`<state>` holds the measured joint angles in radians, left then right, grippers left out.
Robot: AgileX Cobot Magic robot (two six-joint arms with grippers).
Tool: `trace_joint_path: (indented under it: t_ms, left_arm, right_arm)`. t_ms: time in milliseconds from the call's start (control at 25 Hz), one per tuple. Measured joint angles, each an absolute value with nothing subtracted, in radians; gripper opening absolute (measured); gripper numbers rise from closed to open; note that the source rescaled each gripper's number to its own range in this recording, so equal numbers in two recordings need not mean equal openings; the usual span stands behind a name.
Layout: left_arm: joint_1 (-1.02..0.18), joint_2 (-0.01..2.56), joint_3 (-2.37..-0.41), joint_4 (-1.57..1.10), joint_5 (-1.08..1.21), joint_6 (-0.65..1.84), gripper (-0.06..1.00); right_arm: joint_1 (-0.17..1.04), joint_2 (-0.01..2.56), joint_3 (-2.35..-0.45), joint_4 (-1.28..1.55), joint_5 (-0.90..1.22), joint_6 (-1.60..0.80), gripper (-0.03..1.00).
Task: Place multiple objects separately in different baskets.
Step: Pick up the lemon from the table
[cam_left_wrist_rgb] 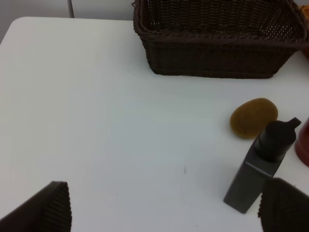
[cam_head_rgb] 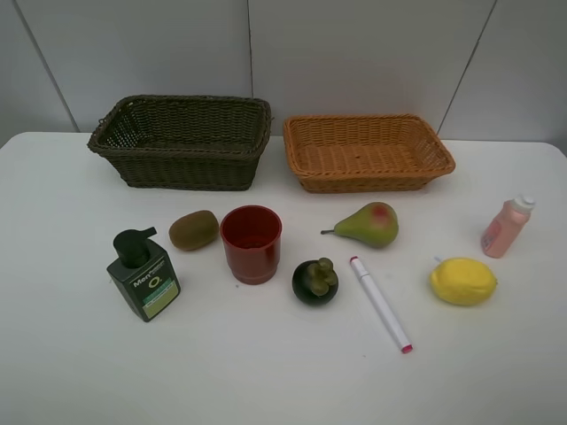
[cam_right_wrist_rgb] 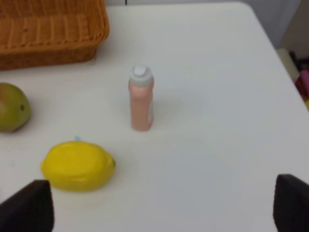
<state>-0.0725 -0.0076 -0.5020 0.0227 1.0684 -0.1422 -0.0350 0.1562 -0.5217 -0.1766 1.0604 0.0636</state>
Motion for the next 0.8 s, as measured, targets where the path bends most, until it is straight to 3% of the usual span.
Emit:
trace_joint_path:
  t_ms: [400, 800]
  left_arm:
    - [-0.073, -0.008, -0.502, 0.023, 1.068, -0.142, 1.00]
    - [-0.073, -0.008, -0.502, 0.023, 1.068, -0.142, 1.00]
  right_arm:
    - [-0.035, 0.710, -0.667, -0.109, 1.003, 0.056, 0.99]
    - [-0.035, 1.115, -0.680, -0.030, 0.843, 0.056, 0.99]
